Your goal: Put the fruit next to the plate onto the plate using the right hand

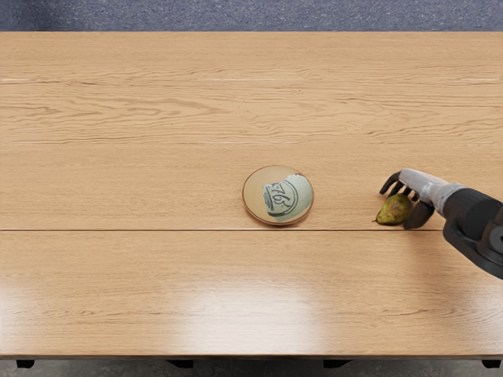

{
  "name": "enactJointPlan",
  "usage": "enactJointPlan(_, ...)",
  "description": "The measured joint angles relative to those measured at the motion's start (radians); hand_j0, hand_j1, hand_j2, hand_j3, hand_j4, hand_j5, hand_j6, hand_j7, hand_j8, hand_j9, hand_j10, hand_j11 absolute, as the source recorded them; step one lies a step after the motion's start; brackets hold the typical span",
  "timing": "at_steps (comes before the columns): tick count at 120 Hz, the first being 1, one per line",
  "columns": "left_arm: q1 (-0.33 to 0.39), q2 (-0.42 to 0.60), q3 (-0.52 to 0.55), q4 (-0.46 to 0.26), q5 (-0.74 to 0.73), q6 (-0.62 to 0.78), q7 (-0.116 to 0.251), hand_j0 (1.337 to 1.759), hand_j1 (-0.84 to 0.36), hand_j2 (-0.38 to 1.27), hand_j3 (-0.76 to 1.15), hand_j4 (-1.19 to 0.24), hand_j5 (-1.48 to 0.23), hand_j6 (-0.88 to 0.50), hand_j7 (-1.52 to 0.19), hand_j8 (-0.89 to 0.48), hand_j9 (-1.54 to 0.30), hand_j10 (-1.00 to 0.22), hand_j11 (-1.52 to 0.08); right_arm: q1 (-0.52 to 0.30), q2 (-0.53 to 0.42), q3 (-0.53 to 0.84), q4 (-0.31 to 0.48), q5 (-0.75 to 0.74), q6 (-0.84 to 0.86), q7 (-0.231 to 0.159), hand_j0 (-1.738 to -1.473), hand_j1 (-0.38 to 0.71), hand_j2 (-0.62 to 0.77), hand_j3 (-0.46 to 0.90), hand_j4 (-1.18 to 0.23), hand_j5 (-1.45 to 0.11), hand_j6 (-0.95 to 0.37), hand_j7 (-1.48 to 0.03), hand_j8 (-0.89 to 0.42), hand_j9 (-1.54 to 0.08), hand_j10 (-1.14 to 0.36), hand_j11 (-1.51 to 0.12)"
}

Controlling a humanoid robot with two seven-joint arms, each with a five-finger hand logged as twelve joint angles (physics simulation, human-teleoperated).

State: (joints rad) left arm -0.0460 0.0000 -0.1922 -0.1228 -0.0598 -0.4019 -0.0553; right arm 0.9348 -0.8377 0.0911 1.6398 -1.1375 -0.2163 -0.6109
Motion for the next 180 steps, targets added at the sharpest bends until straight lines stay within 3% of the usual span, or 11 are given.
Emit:
enactJointPlan(42, 0.002, 0.000, -0.001, 0.000, 0.000, 0.000, 0.000, 1.658, 0.33, 0.00, 0.00, -0.01, -0.02, -0.01, -0.02, -0.01, -0.02, -0.01, -0.02, 0.005, 0.004, 0.001, 0.024, -0.006, 0.002, 0.000, -1.658, 0.21, -0.05, 0.00, -0.48, -0.63, -0.48, -0.62, -0.44, -0.62, -0.48, -0.62)
enactJointPlan(65, 0.002, 0.000, -0.001, 0.000, 0.000, 0.000, 0.000, 1.658, 0.33, 0.00, 0.00, -0.01, -0.02, -0.01, -0.02, -0.01, -0.02, -0.01, -0.02, 0.003, 0.010, 0.000, 0.023, -0.008, 0.006, -0.002, -1.654, 0.23, -0.06, 0.00, -0.53, -0.69, -0.42, -0.69, -0.38, -0.69, -0.53, -0.69)
enactJointPlan(79, 0.003, 0.000, -0.002, 0.000, 0.000, 0.000, 0.000, 1.658, 0.33, 0.00, 0.00, -0.01, -0.02, -0.01, -0.02, -0.01, -0.02, -0.01, -0.02, 0.002, 0.017, 0.001, 0.023, -0.010, 0.007, -0.002, -1.651, 0.26, 0.00, 0.00, -0.58, -0.72, -0.39, -0.74, -0.35, -0.73, -0.58, -0.72)
enactJointPlan(130, 0.003, 0.000, -0.002, 0.000, 0.000, 0.000, 0.000, 1.658, 0.33, 0.00, 0.00, -0.01, -0.02, -0.01, -0.02, -0.01, -0.02, -0.01, -0.02, 0.001, 0.036, 0.000, 0.017, -0.016, 0.013, -0.007, -1.631, 0.25, -0.03, 0.00, -0.71, -0.89, -0.34, -0.90, -0.30, -0.90, -0.53, -0.91)
enactJointPlan(143, 0.003, 0.000, -0.001, 0.000, 0.000, 0.000, 0.000, 1.658, 0.33, 0.00, 0.00, -0.01, -0.02, -0.01, -0.02, -0.01, -0.02, -0.01, -0.02, 0.001, 0.037, 0.001, 0.016, -0.012, 0.012, -0.003, -1.638, 0.25, 0.20, 0.00, -0.75, -0.93, -0.42, -0.95, -0.38, -0.95, -0.60, -0.96)
enactJointPlan(152, 0.002, 0.000, -0.001, 0.000, 0.000, 0.000, 0.000, 1.658, 0.33, 0.00, 0.00, -0.01, -0.02, -0.01, -0.02, -0.01, -0.02, -0.01, -0.02, 0.001, 0.037, 0.004, 0.015, -0.009, 0.013, -0.001, -1.642, 0.24, 0.26, 0.00, -0.76, -0.96, -0.48, -0.97, -0.44, -0.98, -0.64, -0.99)
enactJointPlan(180, -0.003, 0.000, -0.001, 0.000, 0.000, 0.000, 0.000, 1.658, 0.33, 0.00, 0.00, -0.01, -0.02, -0.01, -0.02, -0.01, -0.02, -0.01, -0.02, 0.001, 0.029, 0.075, 0.017, 0.002, 0.058, 0.000, -1.646, 0.24, 0.27, 0.00, -0.78, -1.02, -0.47, -1.01, -0.42, -1.04, -0.61, -1.04)
